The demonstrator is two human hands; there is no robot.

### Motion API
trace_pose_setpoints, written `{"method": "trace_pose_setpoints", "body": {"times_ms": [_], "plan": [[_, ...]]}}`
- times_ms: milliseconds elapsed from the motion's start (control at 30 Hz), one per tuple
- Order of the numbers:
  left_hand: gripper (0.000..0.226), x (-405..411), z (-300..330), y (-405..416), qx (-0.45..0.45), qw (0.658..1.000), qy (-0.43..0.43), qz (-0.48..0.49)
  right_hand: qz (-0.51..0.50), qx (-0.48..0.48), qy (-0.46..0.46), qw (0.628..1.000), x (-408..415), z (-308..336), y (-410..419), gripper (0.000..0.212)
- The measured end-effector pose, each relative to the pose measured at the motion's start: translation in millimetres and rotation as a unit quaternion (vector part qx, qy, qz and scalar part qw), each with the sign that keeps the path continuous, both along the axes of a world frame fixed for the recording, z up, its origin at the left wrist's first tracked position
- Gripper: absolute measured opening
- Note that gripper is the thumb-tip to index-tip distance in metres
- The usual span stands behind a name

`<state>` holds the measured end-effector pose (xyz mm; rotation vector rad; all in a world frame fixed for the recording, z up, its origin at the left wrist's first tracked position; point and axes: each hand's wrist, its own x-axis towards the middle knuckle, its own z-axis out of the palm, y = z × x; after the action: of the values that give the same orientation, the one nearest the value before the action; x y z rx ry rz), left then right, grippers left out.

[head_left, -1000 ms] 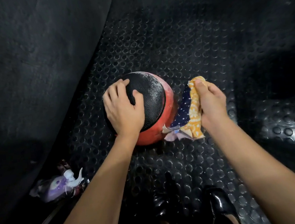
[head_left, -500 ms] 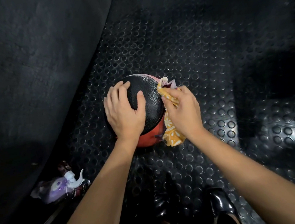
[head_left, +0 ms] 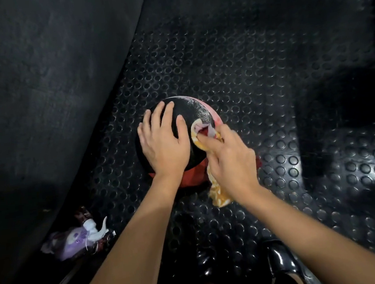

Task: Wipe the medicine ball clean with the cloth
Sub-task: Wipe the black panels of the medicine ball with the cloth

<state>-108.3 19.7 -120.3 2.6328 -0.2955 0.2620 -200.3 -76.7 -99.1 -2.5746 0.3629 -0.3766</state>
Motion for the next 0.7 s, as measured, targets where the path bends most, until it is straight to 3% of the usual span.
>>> {"method": "trace_pose_setpoints", "body": {"times_ms": [167, 367, 533, 700], "plan": [[0.048, -13.1, -4.3, -0.6, 0.022, 0.999, -0.031, -0.020, -0.027, 0.014, 0.054, 0.998, 43.5, 10.6, -27.6, 0.027], [0.046, 0.1, 0.2, -6.6, 0.001, 1.000, -0.022, -0.004, -0.011, -0.004, 0.003, 1.000, -9.0, -3.4, -6.7, 0.027], [0.045, -14.4, -5.2, -2.0, 0.012, 0.999, -0.037, -0.018, -0.048, 0.007, 0.034, 0.998, 31.8, 3.9, -25.1, 0.024], [0.045, 0.2, 0.8, -8.1, -0.009, 1.000, -0.010, -0.003, -0.024, -0.004, -0.011, 1.000, -4.6, -4.5, -8.3, 0.034]]}}
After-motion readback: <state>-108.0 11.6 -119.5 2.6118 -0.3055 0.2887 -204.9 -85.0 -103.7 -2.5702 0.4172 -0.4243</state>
